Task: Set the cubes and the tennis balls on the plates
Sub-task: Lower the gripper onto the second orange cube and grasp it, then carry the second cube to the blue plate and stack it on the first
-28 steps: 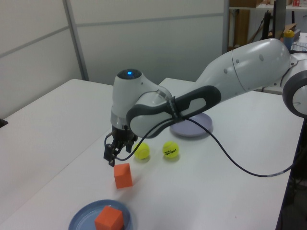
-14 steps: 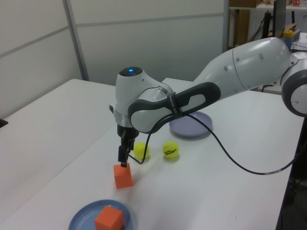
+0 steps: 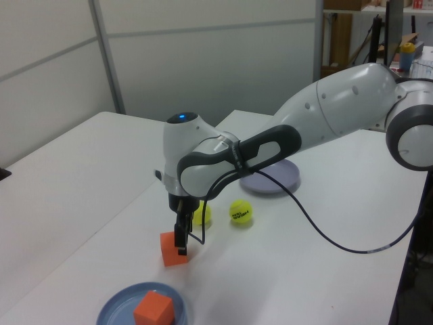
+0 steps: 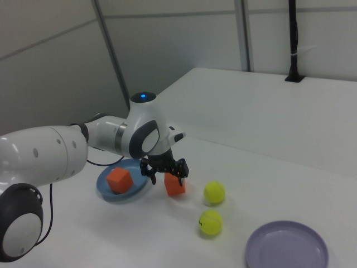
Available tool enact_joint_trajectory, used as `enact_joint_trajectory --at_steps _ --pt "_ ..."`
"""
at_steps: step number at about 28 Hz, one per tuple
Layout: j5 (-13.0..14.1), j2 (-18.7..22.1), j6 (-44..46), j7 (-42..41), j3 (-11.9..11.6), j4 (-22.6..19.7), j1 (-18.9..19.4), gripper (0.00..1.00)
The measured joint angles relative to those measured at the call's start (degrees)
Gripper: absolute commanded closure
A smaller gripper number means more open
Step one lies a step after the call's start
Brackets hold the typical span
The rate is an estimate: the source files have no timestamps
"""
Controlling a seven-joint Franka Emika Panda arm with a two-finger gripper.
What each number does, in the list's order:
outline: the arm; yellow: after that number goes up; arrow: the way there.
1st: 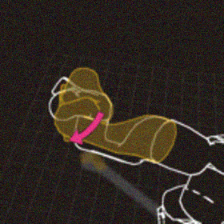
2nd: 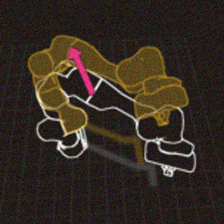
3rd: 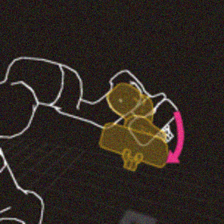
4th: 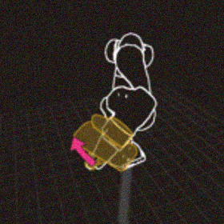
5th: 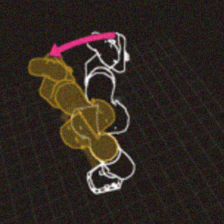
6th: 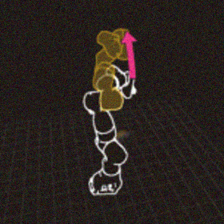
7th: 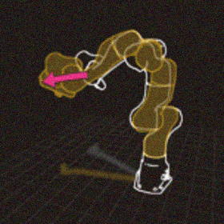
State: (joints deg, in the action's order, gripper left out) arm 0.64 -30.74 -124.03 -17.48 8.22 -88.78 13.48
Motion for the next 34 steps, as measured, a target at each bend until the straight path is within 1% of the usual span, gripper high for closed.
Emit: enact_joint_trajectory --at_steps 11,20,21,23,26,27,30,32,34 --pt "0.0 -2.4 -0.7 -0.3 -0.2 4.1 0.0 0.00" --pt "0.0 -4.2 -3.2 -0.5 -0.2 4.6 0.2 0.00" --pt "0.0 -4.5 -3.3 -0.6 -0.2 4.6 0.2 0.05" --pt "0.0 -5.2 -3.4 -0.7 -0.2 4.6 0.5 0.12" --pt "0.0 -5.8 -3.5 -0.7 -0.2 4.7 0.8 0.29" --pt "0.0 -5.9 -3.5 -0.7 -0.2 4.7 0.9 0.47" --pt "0.0 -6.3 -3.5 -0.7 -0.2 4.7 1.2 0.80" --pt "0.0 -6.3 -3.5 -0.7 -0.2 4.7 1.3 1.00" --pt "0.0 -6.3 -3.8 -0.6 -0.2 4.8 1.4 1.00"
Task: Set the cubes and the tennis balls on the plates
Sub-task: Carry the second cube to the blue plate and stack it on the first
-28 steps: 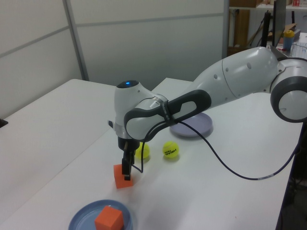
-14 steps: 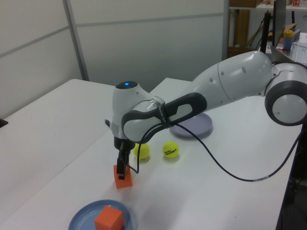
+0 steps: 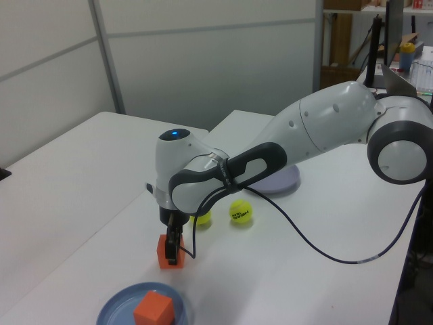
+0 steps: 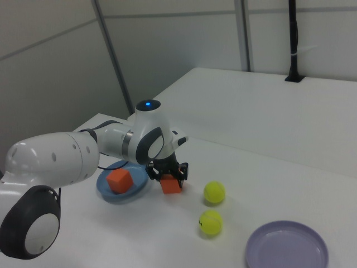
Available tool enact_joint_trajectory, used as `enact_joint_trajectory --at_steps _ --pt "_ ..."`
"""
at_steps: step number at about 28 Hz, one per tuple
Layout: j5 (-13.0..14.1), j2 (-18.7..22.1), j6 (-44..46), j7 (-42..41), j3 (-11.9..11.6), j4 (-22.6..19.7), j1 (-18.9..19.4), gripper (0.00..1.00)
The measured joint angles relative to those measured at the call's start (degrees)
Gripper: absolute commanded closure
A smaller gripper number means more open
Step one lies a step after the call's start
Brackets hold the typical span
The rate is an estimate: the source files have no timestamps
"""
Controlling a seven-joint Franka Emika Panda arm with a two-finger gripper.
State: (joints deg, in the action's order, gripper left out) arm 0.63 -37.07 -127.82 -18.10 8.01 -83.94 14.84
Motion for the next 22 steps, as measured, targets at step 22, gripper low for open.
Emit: enact_joint_trajectory --at_steps 22 --pt "-2.2 10.0 9.2 20.8 6.0 2.3 5.2 1.00"
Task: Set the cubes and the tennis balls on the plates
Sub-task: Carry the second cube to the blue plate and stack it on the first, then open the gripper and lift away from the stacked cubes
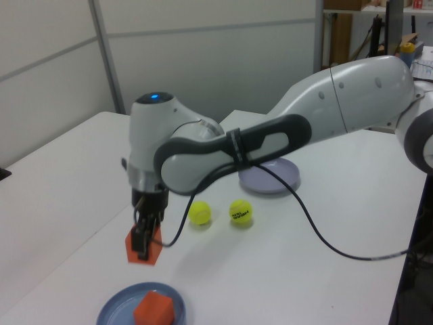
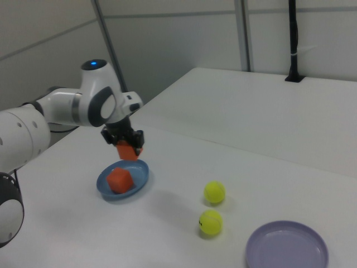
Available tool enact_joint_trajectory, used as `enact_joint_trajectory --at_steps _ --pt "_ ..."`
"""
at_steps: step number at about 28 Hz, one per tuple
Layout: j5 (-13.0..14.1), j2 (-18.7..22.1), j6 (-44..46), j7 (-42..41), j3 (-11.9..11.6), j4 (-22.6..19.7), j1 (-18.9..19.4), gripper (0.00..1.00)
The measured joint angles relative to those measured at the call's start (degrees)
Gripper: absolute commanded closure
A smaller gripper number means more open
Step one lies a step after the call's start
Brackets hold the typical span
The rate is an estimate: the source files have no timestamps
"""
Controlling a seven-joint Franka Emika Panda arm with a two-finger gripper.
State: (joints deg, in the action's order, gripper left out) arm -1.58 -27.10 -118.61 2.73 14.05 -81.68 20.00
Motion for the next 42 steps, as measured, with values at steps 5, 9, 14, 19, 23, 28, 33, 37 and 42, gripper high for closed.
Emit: enact_joint_trajectory --at_steps 5,9,14,19,23,28,33,37,42 --pt "-2.4 -0.1 0.6 4.7 2.4 -1.8 1.2 1.00" --pt "-4.4 -0.1 0.6 7.1 2.9 -3.1 1.7 1.00" --pt "-6.6 -0.4 0.6 9.4 3.1 -4.2 2.4 1.00" --pt "-7.3 -0.8 0.6 10.2 3.1 -5.3 2.8 1.00" --pt "-8.9 -1.5 0.6 11.4 3.1 -5.7 2.9 1.00" --pt "-9.3 -1.7 0.5 11.9 3.2 -5.6 2.9 0.00" --pt "-9.3 -1.7 0.5 12.1 3.2 -5.6 2.9 0.00" --pt "-9.3 -1.2 0.5 12.7 3.6 -5.0 2.9 0.00" --pt "-9.2 1.0 0.5 15.8 4.9 -4.0 2.9 0.00"
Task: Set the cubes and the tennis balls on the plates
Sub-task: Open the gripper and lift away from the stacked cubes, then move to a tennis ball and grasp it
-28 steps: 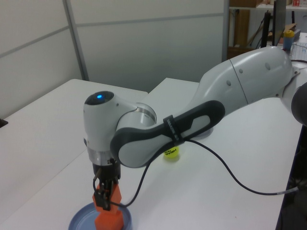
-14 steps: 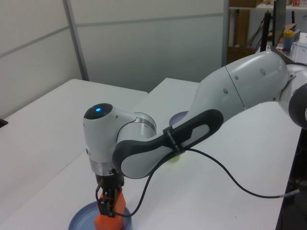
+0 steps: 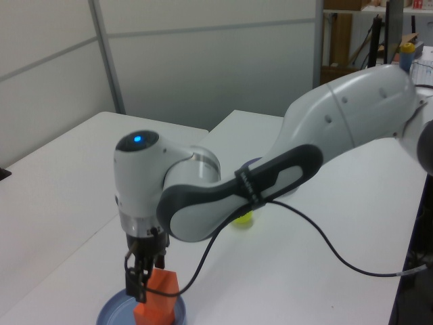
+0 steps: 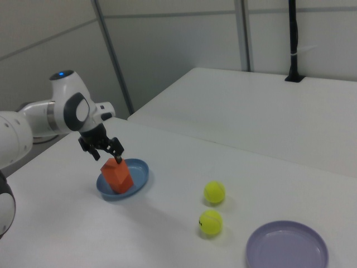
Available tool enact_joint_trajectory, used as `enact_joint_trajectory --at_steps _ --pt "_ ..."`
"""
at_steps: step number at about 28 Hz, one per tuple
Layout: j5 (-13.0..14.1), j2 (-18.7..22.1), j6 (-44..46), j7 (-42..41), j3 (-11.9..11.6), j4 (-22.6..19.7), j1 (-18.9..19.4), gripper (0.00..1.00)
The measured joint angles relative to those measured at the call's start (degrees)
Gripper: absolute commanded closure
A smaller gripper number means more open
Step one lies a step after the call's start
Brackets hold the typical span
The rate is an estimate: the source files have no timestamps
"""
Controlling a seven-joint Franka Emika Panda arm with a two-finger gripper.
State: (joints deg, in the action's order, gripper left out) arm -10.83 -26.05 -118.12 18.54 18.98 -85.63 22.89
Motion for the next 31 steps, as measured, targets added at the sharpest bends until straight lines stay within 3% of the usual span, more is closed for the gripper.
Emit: enact_joint_trajectory --at_steps 6,13,17,20,24,31 --pt "2.1 3.8 0.0 3.5 0.1 1.5 -1.3 0.00" --pt "3.1 8.3 4.8 3.2 -1.7 1.8 -6.7 0.00" --pt "4.9 9.4 7.2 1.0 -6.2 1.3 -8.7 0.00" --pt "8.7 9.9 7.5 -4.0 -11.5 0.5 -9.6 0.00" --pt "11.5 10.2 8.7 -11.2 -17.9 -1.6 -10.3 0.00" --pt "15.2 10.2 8.9 -20.5 -23.4 -6.4 -10.6 0.00"
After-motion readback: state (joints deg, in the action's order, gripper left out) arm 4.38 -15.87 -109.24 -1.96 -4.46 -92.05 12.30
